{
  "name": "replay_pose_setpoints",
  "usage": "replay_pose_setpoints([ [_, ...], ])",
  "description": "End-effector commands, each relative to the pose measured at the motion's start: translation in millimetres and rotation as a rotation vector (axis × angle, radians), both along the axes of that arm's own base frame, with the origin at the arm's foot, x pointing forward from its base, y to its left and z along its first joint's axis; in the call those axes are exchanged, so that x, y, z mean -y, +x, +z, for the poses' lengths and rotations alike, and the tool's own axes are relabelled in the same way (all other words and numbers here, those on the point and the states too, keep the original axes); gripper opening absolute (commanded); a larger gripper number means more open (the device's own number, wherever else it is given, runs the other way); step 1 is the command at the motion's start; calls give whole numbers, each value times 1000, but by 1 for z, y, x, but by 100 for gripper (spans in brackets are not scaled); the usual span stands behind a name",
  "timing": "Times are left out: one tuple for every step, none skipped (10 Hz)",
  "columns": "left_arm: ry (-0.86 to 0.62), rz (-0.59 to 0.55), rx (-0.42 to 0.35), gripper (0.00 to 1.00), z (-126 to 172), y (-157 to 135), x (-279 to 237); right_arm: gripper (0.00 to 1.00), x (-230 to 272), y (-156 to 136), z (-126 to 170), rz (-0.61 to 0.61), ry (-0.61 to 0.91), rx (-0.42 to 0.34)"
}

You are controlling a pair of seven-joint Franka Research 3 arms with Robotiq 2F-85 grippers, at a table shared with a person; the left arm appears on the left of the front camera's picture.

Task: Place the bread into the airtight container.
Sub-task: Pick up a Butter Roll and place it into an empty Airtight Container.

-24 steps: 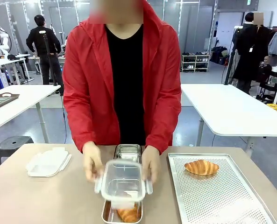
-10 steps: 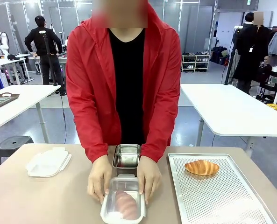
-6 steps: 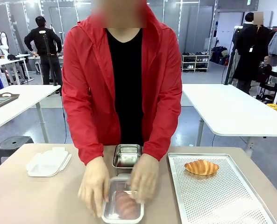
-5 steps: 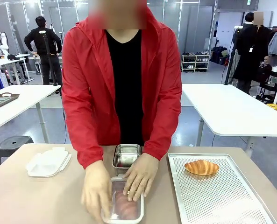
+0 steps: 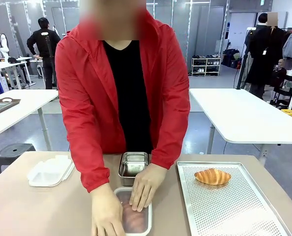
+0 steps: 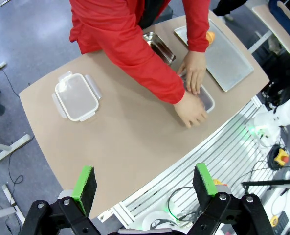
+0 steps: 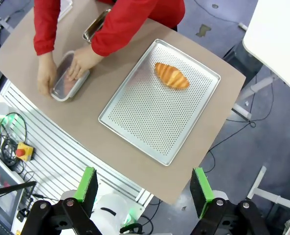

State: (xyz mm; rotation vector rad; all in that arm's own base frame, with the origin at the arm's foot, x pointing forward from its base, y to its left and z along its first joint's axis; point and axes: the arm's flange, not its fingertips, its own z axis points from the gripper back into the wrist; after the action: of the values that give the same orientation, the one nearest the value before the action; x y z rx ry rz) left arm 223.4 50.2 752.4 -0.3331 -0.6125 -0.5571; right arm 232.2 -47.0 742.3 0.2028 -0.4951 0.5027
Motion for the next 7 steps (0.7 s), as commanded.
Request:
replay_pose_setpoints([
  [-3,-14,2,100,3,0,1,95,-1,-1,1,5,4,2],
  [-3,-14,2,100,3,0,1,95,-1,-1,1,5,4,2],
  [-3,-14,2,100,3,0,1,95,-1,-1,1,5,4,2],
  [-3,-14,2,100,3,0,1,95,-1,-1,1,5,4,2],
  [-3,-14,2,100,3,0,1,95,-1,-1,1,5,4,2],
  [-3,-14,2,100,3,0,1,95,-1,-1,1,5,4,2],
  [-3,-14,2,100,3,0,1,95,0,0,0,0,0,0],
])
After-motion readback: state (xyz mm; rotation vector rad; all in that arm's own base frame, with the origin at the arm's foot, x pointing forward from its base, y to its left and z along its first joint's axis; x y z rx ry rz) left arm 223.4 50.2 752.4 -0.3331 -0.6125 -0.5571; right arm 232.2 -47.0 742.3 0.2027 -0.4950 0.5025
